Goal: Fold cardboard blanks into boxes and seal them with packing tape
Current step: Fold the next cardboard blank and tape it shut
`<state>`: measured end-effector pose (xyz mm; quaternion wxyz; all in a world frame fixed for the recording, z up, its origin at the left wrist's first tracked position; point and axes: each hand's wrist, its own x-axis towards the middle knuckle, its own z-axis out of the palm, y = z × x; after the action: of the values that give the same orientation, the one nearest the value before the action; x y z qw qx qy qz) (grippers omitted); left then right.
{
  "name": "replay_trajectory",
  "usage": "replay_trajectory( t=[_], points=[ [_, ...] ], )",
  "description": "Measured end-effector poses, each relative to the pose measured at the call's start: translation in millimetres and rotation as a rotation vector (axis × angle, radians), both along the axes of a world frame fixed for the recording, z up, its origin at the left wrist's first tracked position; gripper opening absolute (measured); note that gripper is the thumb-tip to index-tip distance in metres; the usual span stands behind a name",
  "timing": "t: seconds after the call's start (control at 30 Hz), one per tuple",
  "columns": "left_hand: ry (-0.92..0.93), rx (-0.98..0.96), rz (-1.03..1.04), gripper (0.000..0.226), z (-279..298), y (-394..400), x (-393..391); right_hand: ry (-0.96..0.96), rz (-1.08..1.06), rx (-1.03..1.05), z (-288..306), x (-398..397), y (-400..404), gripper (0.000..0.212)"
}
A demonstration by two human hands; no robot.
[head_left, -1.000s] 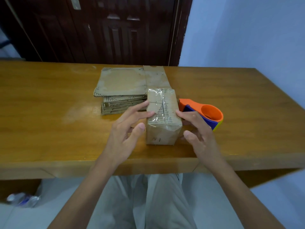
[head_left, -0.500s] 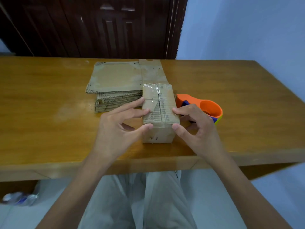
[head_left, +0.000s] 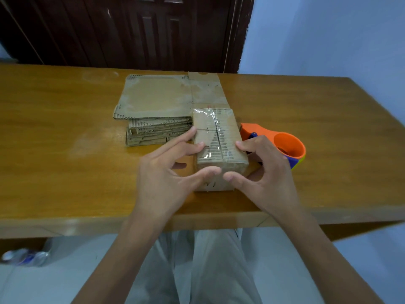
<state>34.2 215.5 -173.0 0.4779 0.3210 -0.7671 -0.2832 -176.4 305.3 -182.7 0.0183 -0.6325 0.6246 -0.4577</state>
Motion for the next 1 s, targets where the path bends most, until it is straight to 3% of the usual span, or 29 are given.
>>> replay_trajectory(
  t=[0.1, 0.23, 0.43, 0.6, 0.8, 1.0],
  points=[
    [-0.028, -0.097, 0.070, 0.053, -5.1, 1.7, -7.3, -0.013, -0.106, -0.048, -1.4, 14.8, -4.4, 0.052],
    [-0.054, -0.195, 0.059, 0.049, -12.3, -1.5, -8.2, -0.016, -0.095, -0.074, -3.9, 10.4, -6.9, 0.048],
    [-0.048, -0.146, -0.043, 0.036, -10.4, -4.8, 0.0, -0.225, 0.072, 0.020, -5.8, -3.2, -1.6, 0.031],
    [-0.064, -0.104, -0.078, 0.032, -8.4, -5.0, 4.6, -0.244, 0.073, -0.028, -11.9, 0.7, 0.0, 0.039],
    [0.064, 0.028, -0.079, 0.034, -9.1, 8.7, 5.1, -0.292, -0.012, -0.013, -6.8, 18.8, 8.7, 0.028],
    [0.151, -0.020, 0.022, 0.037, 19.1, 20.6, 64.0, -0.220, 0.104, -0.060, 28.8, 64.6, -2.5, 0.030]
  ],
)
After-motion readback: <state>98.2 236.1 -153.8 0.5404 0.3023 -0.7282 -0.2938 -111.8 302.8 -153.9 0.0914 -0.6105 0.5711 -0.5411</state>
